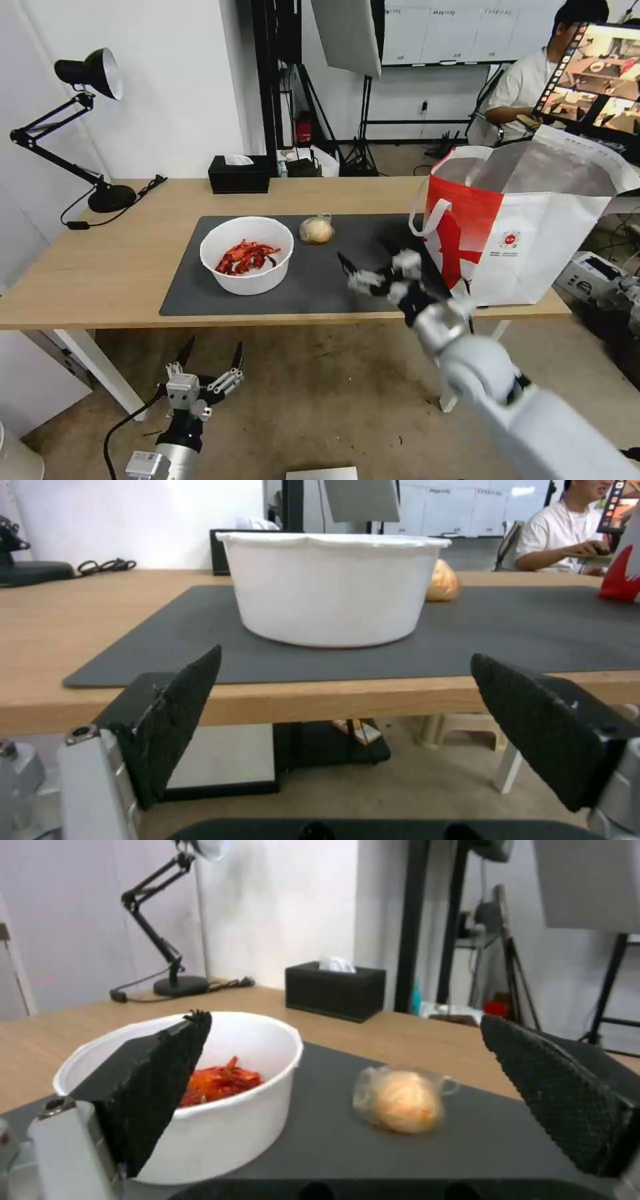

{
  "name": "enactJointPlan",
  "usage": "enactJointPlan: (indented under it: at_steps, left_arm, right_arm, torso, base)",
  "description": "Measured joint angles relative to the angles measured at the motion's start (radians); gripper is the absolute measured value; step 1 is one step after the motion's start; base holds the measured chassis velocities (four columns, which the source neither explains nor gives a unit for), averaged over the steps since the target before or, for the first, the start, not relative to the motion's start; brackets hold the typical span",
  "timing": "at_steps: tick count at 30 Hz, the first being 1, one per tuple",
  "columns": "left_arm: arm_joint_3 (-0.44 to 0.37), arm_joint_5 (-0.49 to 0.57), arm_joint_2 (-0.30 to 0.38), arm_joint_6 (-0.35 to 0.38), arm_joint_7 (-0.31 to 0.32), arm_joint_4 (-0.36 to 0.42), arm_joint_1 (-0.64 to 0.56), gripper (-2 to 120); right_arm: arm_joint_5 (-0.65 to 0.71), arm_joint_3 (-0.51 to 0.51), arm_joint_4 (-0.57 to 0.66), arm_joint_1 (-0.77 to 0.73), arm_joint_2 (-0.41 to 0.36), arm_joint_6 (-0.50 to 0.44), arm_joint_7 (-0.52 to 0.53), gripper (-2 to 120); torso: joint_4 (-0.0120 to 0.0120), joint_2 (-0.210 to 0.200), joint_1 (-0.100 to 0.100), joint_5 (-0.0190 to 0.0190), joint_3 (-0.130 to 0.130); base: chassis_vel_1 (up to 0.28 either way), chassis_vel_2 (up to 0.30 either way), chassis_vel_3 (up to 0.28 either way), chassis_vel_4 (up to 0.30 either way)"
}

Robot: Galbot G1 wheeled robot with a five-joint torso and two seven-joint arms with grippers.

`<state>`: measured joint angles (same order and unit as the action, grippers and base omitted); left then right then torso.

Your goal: Pick up the trash from the table and place it into the takeout bag.

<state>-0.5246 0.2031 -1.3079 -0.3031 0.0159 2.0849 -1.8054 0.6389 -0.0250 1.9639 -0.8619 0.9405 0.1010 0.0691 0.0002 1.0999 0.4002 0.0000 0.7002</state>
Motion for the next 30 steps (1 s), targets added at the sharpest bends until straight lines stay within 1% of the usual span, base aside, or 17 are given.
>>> enactJointPlan:
  at_steps: [1,3,4,5,8,9,11,15,16,19,20,22,23,24,27,28,30]
  left_arm:
    - [0.0,0.0,0.0,0.0,0.0,0.0,0.0,100]
    - [-0.001,0.001,0.001,0.0,0.0,-0.003,0.002,100]
    - [-0.001,0.001,0.001,0.0,0.0,-0.004,0.003,100]
    - [-0.001,0.001,0.001,0.0,0.0,-0.004,0.003,100]
    - [-0.001,0.002,0.001,0.003,0.001,-0.008,0.005,100]
    - [-0.001,0.002,0.001,0.003,0.001,-0.008,0.005,100]
    - [-0.001,0.003,0.002,0.004,0.001,-0.011,0.006,100]
    - [-0.002,0.004,0.004,0.007,0.001,-0.012,0.006,100]
    - [-0.002,0.004,0.004,0.007,0.001,-0.012,0.006,100]
    - [-0.004,0.004,0.004,0.009,0.002,-0.017,0.007,100]
    - [-0.004,0.004,0.004,0.009,0.002,-0.017,0.007,100]
    - [-0.003,0.004,0.006,0.012,0.002,-0.021,0.009,100]
    - [-0.003,0.005,0.007,0.013,0.003,-0.022,0.011,100]
    - [-0.003,0.005,0.007,0.013,0.003,-0.022,0.011,100]
    - [-0.003,0.007,0.011,0.017,0.004,-0.023,0.016,100]
    - [-0.003,0.007,0.011,0.017,0.004,-0.023,0.016,100]
    - [-0.006,0.007,0.016,0.018,0.004,-0.023,0.014,100]
  right_arm:
    - [0.0,0.0,0.0,0.0,0.0,0.0,0.0,100]
    - [0.029,-0.074,-0.069,0.099,0.034,0.026,0.013,100]
    - [0.041,-0.097,-0.096,0.136,0.046,0.034,0.02,100]
    - [0.041,-0.097,-0.096,0.136,0.046,0.034,0.02,100]
    - [0.069,-0.174,-0.223,0.269,0.102,0.049,0.035,100]
    - [0.069,-0.174,-0.223,0.269,0.102,0.049,0.035,100]
    - [0.072,-0.207,-0.325,0.341,0.145,0.051,0.039,100]
    - [0.07,-0.225,-0.434,0.41,0.198,0.071,0.05,100]
    - [0.07,-0.225,-0.434,0.41,0.198,0.071,0.05,100]
    - [0.065,-0.238,-0.522,0.462,0.248,0.144,0.099,100]
    - [0.065,-0.238,-0.522,0.462,0.248,0.144,0.099,100]
    - [0.065,-0.246,-0.603,0.494,0.285,0.17,0.112,100]
    - [0.065,-0.248,-0.642,0.507,0.302,0.176,0.114,100]
    - [0.065,-0.248,-0.642,0.507,0.302,0.176,0.114,100]
    - [0.057,-0.249,-0.776,0.55,0.362,0.181,0.11,100]
    - [0.057,-0.249,-0.776,0.55,0.362,0.181,0.11,100]
    - [0.039,-0.247,-0.844,0.569,0.395,0.181,0.095,100]
  torso:
    - [0.0,0.0,0.0,0.0,0.0]
    - [-0.0003,0.0,0.0,0.0001,0.0]
    - [-0.0002,0.0,0.0,0.0,0.0]
    - [-0.0002,0.0,0.0,0.0,0.0]
    - [-0.0001,0.0,0.0,-0.0003,0.0]
    - [-0.0001,0.0,0.0,-0.0003,0.0]
    - [-0.0001,0.0,0.0,-0.0001,0.0]
    - [-0.0001,0.0,0.0,-0.0002,0.0]
    - [-0.0001,0.0,0.0,-0.0002,0.0]
    - [-0.0002,0.0,0.0,-0.0002,0.0]
    - [-0.0002,0.0,0.0,-0.0002,0.0]
    - [-0.0002,0.0,0.0,-0.0001,0.0]
    - [-0.0002,0.0,0.0,-0.0002,0.0]
    - [-0.0002,0.0,0.0,-0.0002,0.0]
    - [-0.0002,0.0,0.0,-0.0002,0.0]
    - [-0.0002,0.0,0.0,-0.0002,0.0]
    - [-0.0001,0.0,0.0,-0.0002,0.0]
  base:
    - [0.0,0.0,0.0,0.0]
    - [0.0,0.0,0.0,0.0]
    - [0.0,0.0,0.0,0.0]
    - [0.0,0.0,0.0,0.0]
    - [0.0,0.0,0.0,0.0]
    - [0.0,0.0,0.0,0.0]
    - [0.0,0.0,0.0,0.0]
    - [0.0,0.0,0.0,0.0]
    - [0.0,0.0,0.0,0.0]
    - [0.0,0.0,0.0,0.0]
    - [0.0,0.0,0.0,0.0]
    - [0.0,0.0,0.0,0.0]
    - [0.0,0.0,0.0,0.0]
    - [0.0,0.0,0.0,0.0]
    - [0.0,0.0,0.0,0.0]
    - [0.0,0.0,0.0,0.0]
    - [0.0,0.0,0.0,0.0]
